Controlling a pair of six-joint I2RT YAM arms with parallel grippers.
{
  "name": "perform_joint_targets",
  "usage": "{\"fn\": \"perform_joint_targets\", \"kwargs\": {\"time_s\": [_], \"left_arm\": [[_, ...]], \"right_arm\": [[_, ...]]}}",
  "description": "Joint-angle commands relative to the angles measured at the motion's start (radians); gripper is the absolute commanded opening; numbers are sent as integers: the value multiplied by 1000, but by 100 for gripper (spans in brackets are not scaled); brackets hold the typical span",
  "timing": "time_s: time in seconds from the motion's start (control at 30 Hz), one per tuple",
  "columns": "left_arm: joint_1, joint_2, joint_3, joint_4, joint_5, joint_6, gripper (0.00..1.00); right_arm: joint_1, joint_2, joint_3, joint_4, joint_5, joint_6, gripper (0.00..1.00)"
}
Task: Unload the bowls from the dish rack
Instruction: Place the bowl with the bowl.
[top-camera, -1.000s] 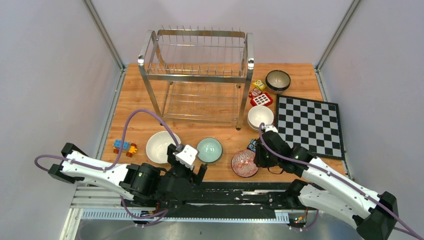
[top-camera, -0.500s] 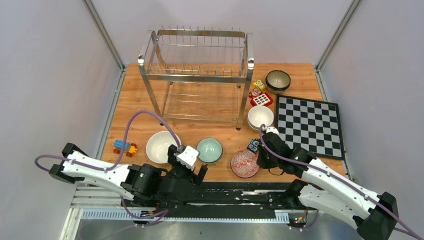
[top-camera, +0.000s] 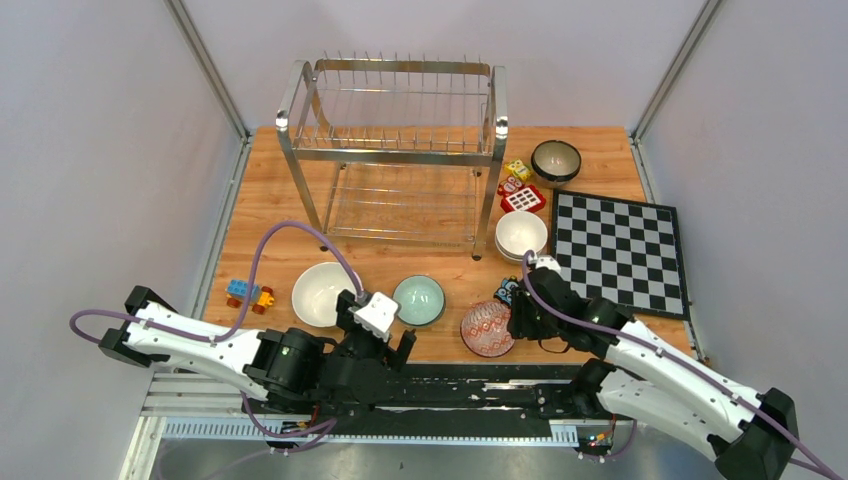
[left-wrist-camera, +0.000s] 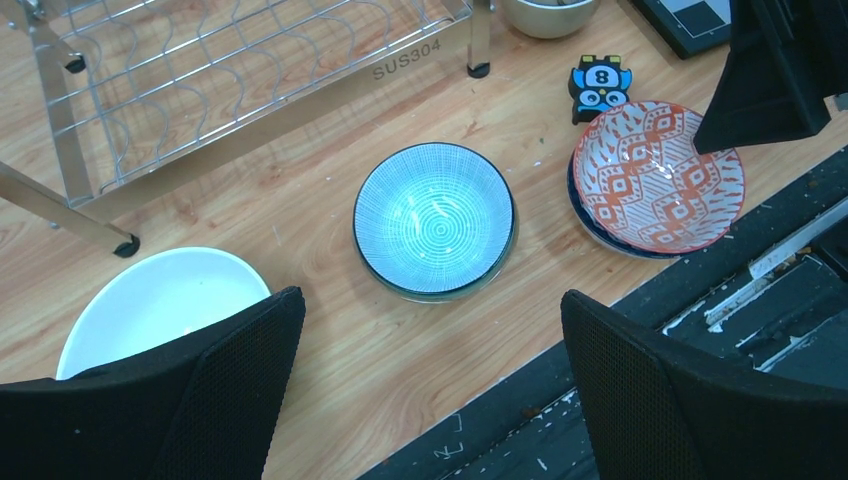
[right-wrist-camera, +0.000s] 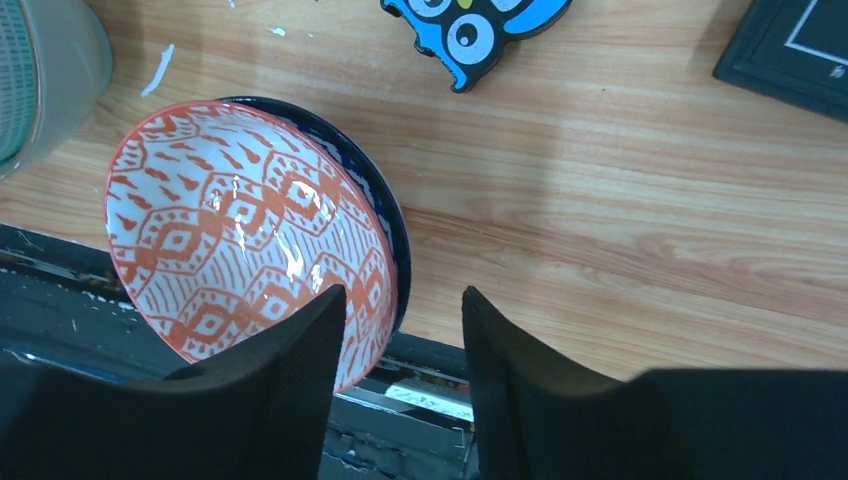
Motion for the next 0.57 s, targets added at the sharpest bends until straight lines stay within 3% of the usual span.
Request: {"fn": "perform_joint_targets", "kwargs": {"time_s": [0.0, 0.17, 0.33, 0.43, 0.53], "left_arm": [[5, 0, -6, 18, -67, -68, 100], [5, 66, 47, -80, -195, -300, 100], [5, 255, 201, -411, -246, -661, 100], [5, 375, 297, -568, -242, -783, 100], [5, 459, 351, -620, -225, -801, 100]], "right_arm": [[-13, -41, 73, -96, 40, 8, 56], [-13, -136, 141, -110, 94, -30, 61], [-13, -230, 161, -98, 132, -56, 63], [-13, -261, 172, -92, 144, -62, 63], [-12, -286, 177, -80, 152, -75, 63]]}}
